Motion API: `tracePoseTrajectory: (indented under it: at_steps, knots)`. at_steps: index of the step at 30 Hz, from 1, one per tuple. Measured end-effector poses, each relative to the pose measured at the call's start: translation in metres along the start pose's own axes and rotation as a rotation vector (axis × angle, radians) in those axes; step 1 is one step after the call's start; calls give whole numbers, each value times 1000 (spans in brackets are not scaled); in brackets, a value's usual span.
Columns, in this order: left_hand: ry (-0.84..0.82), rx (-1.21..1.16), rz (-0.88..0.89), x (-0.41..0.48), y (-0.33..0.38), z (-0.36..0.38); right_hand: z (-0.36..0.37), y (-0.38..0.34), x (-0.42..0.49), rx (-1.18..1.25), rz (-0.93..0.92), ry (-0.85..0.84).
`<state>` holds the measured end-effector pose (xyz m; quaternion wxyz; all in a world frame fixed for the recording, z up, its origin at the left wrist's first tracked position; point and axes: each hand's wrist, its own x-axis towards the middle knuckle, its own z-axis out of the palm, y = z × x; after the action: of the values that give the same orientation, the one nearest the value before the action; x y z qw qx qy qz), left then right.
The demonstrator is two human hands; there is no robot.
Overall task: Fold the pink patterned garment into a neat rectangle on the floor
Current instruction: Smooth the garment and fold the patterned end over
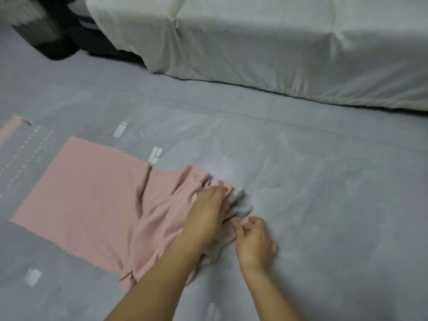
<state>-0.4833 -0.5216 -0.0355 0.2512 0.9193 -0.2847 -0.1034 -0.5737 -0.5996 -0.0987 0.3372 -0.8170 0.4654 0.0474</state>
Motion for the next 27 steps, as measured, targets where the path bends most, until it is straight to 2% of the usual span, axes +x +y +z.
tracePoseTrajectory:
  at_steps: [3,6,9,12,14,18,22,27]
  knots:
    - [-112,102,53,14,-9,7,0,-7,5,-31,101,-52]
    - [-209,223,120,27,-14,12,-5,-5,6,2,84,-96]
    - [-345,357,113,43,-12,17,-11,6,3,175,-3,20]
    - [-403,500,141,58,-8,23,-19,15,-1,402,-9,-16]
    - [-382,452,115,64,-6,23,-22,20,-2,529,45,-3]
    - [-332,98,-26,71,-3,14,-24,36,-7,859,209,106]
    - [-395,0,-28,82,4,1,-39,61,-21,903,284,299]
    - [-484,60,110,91,16,15,-72,108,-61,753,397,598]
